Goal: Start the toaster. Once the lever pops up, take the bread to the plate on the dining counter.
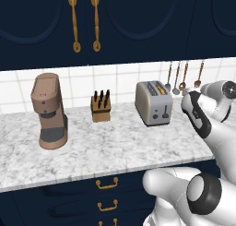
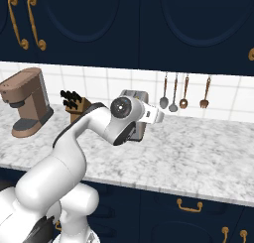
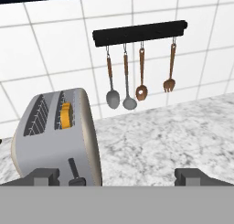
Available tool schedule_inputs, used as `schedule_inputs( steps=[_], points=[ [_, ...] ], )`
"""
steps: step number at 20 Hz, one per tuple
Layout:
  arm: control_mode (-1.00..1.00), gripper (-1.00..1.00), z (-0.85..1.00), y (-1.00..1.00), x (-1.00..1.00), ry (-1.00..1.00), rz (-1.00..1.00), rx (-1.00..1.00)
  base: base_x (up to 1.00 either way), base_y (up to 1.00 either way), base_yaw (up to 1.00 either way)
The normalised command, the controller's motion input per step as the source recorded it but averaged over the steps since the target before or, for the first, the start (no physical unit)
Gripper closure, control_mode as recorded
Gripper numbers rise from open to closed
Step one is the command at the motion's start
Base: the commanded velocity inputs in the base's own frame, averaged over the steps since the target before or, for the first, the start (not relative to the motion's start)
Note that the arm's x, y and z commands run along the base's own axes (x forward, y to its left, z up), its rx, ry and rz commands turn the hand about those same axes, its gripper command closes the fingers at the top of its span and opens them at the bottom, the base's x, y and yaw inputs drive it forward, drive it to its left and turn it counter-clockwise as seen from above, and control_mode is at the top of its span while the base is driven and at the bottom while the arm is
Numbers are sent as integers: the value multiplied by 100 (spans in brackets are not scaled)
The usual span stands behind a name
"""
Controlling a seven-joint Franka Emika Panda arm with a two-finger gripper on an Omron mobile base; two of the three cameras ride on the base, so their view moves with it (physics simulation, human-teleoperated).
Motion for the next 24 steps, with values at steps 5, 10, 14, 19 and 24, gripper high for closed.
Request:
schedule_inputs(
  steps=[5,10,14,19,24],
  points=[
    [-100,-100,0,0,0,0,0,0,0,0,0],
    [-100,-100,0,0,0,0,0,0,0,0,0],
    [-100,-100,0,0,0,0,0,0,0,0,0],
    [-100,-100,0,0,0,0,0,0,0,0,0],
    [-100,-100,0,0,0,0,0,0,0,0,0]
  ],
)
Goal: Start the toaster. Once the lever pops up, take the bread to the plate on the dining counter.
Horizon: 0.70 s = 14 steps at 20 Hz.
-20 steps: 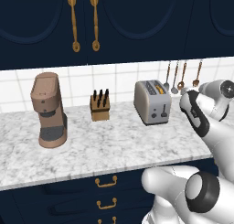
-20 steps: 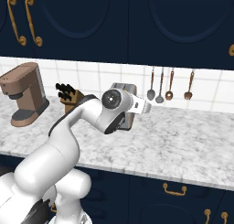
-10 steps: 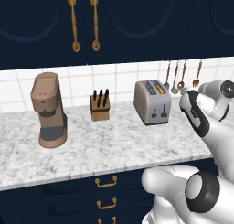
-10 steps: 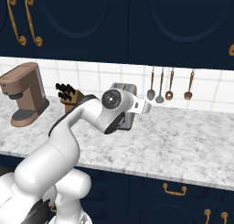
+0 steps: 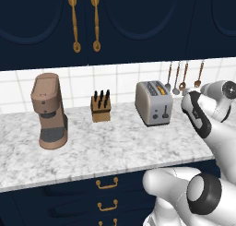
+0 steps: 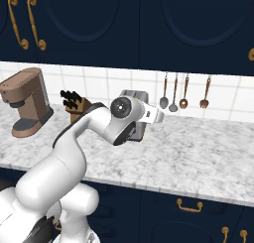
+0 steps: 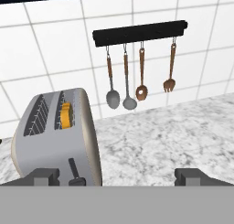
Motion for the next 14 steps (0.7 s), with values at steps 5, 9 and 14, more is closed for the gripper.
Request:
schedule_inputs(
  steps=[5,9,14],
  points=[
    [-100,-100,0,0,0,0,0,0,0,0,0],
    [-100,-100,0,0,0,0,0,0,0,0,0],
    [-100,-100,0,0,0,0,0,0,0,0,0]
  ],
)
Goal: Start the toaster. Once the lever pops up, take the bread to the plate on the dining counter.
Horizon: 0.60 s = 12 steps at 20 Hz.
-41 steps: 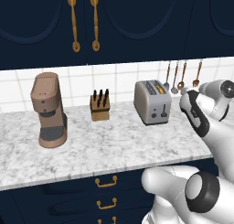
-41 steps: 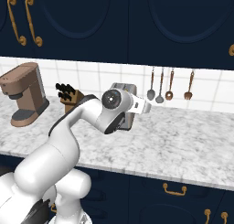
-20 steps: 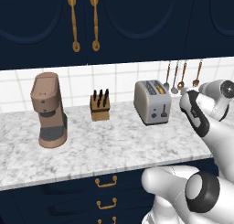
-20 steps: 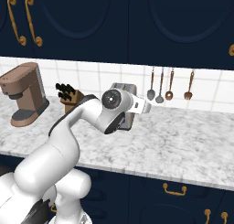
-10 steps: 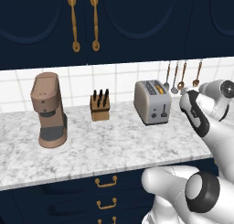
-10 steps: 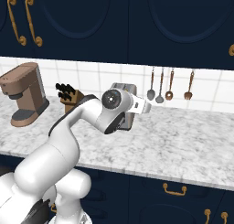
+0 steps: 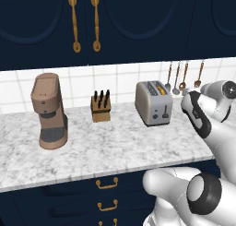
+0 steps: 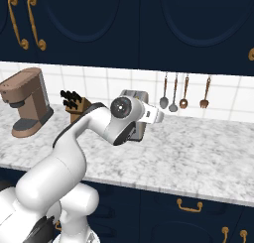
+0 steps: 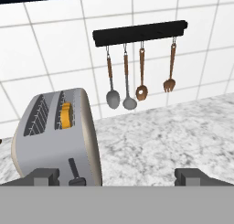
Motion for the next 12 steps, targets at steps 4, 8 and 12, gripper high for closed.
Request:
schedule_inputs(
  steps=[4,8,12],
  points=[
    [-100,-100,0,0,0,0,0,0,0,0,0],
    [-100,-100,0,0,0,0,0,0,0,0,0],
    [-100,-100,0,0,0,0,0,0,0,0,0]
  ],
)
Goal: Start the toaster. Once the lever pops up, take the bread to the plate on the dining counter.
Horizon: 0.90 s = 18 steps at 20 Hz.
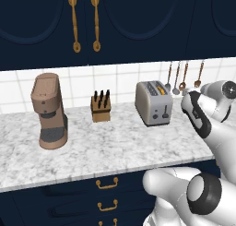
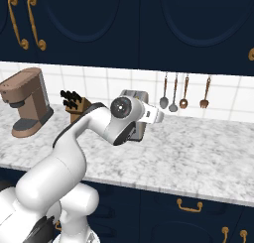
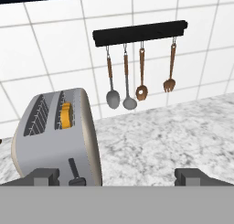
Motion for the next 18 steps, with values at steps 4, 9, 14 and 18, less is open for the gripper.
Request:
schedule_inputs(
  steps=[4,9,14,18],
  points=[
    [-100,-100,0,0,0,0,0,0,0,0,0],
    [-100,-100,0,0,0,0,0,0,0,0,0],
    [-100,-100,0,0,0,0,0,0,0,0,0],
    [-100,-100,0,0,0,0,0,0,0,0,0]
  ],
)
